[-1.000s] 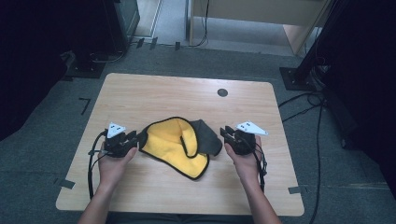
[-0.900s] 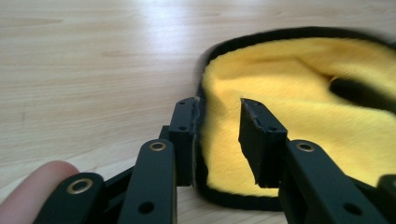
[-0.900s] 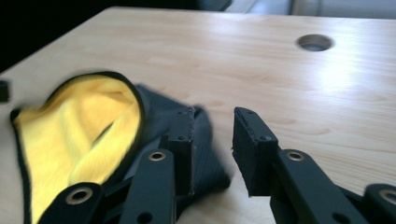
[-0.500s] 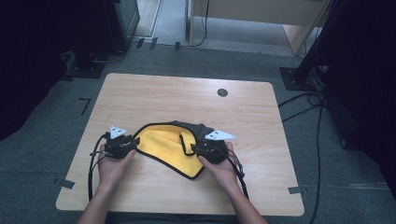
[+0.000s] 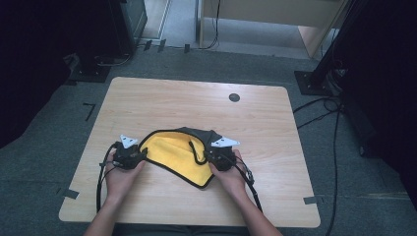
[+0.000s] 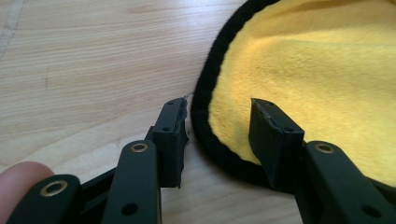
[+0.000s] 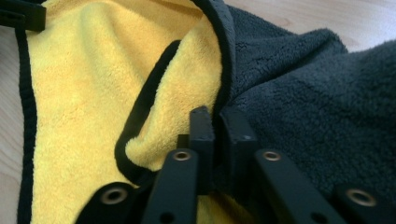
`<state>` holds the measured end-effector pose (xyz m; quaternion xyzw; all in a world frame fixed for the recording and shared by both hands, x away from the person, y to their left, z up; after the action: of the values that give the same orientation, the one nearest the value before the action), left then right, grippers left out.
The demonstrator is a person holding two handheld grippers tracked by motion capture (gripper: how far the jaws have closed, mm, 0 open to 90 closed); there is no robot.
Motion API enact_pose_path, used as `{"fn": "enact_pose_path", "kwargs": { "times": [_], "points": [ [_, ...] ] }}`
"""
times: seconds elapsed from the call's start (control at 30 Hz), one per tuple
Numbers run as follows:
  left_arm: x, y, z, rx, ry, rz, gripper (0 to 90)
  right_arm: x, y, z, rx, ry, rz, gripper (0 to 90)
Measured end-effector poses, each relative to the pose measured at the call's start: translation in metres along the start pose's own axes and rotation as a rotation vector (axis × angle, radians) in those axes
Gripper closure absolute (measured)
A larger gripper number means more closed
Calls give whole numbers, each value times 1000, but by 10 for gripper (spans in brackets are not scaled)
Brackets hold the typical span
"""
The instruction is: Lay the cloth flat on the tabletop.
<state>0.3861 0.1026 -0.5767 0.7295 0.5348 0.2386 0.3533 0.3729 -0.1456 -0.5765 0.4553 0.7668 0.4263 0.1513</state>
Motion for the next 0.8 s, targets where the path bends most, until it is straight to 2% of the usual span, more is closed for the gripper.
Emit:
{"fn": "enact_pose_path", "kwargs": {
  "times": [0.03, 0.07, 0.1, 0.17, 0.2, 0.27, 0.3, 0.33, 0.37, 0.4, 0.43, 0.47, 0.5, 0.53, 0.57, 0.6, 0.67, 0.7, 0.73, 0.77, 0.8],
  "points": [
    [-4, 0, -2, -5, -5, 9, 546, 1, -2, -1, -4, -7, -3, 869],
    [-14, 1, -6, -18, -19, 24, 537, 5, -6, -3, -15, -37, -18, 875],
    [-14, 1, -6, -18, -19, 24, 536, 5, -6, -3, -15, -37, -18, 875],
    [-26, 1, -10, -21, -44, 34, 537, 9, -9, -6, -22, -46, -6, 876],
    [-32, 0, -12, -17, -65, 47, 537, 15, -13, -10, -23, -43, 18, 877],
    [-46, -3, -14, -8, -94, 83, 537, 19, -15, -12, -23, -40, 33, 877],
    [-57, -7, -12, 10, -112, 119, 536, 28, -20, -16, -15, -32, 53, 877],
    [-59, -8, -11, 17, -110, 132, 536, 34, -22, -18, -11, -27, 52, 878],
    [-59, -8, -11, 17, -110, 132, 533, 34, -22, -18, -11, -27, 52, 878],
    [-62, -11, -7, 27, -98, 165, 517, 49, -29, -23, -1, -13, 34, 878],
    [-62, -11, -7, 27, -98, 165, 510, 49, -29, -23, -1, -13, 34, 878],
    [-62, -11, -7, 29, -102, 170, 502, 64, -34, -26, -3, 2, 17, 878],
    [-61, -11, -7, 33, -112, 169, 502, 64, -34, -26, -3, 2, 17, 878],
    [-61, -11, -6, 32, -119, 158, 497, 74, -37, -28, -3, 15, 5, 879],
    [-60, -11, -6, 32, -121, 156, 498, 92, -41, -31, 12, 69, -9, 879],
    [-58, -11, -5, 33, -114, 164, 498, 92, -41, -31, 12, 69, -9, 879],
    [-58, -11, -4, 31, -104, 179, 500, 102, -39, -34, 18, 122, -7, 879],
    [-57, -11, -3, 33, -102, 187, 499, 101, -35, -35, 10, 130, -10, 880],
    [-56, -11, -3, 31, -98, 199, 495, 93, -25, -40, -13, 142, 18, 882],
    [-56, -11, -3, 31, -98, 199, 495, 93, -25, -40, -13, 142, 18, 882],
    [-51, -9, -1, 33, -86, 190, 497, 76, -10, -48, -53, 125, 49, 884]
  ]
}}
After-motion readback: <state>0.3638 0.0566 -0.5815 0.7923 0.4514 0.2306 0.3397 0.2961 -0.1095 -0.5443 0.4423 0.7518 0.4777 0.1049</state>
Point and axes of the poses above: each handheld gripper's, and its own axes: z roughly forward along the jaws, y roughly out of its top, x roughly to its left, the point moved 10 cm from there along z, roughly forward along the jaws, and after that the axes turned 4 degrees about -x, right-handed, at the moved point
